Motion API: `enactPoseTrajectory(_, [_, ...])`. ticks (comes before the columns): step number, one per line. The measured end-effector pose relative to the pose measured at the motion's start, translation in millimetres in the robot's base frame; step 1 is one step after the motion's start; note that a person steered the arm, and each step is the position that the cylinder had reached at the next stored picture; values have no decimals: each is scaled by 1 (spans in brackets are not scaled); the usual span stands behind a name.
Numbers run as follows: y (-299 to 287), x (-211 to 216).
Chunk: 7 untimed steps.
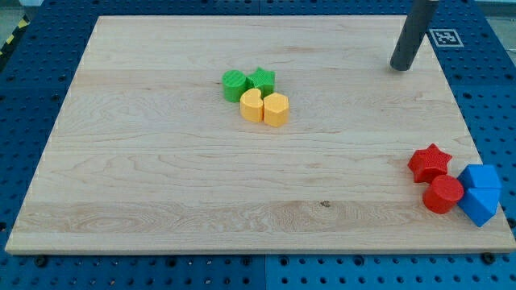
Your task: Separate the yellow hexagon from the yellow heart
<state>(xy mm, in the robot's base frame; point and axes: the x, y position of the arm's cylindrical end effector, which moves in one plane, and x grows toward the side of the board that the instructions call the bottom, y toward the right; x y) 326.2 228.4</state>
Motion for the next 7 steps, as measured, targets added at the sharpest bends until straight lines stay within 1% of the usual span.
enactPoseTrajectory(3, [-13,-10])
enactPoseTrajectory(4, [-18,10])
enactPoseTrajectory(6, [-39,76])
enactPoseTrajectory(7, [-54,101])
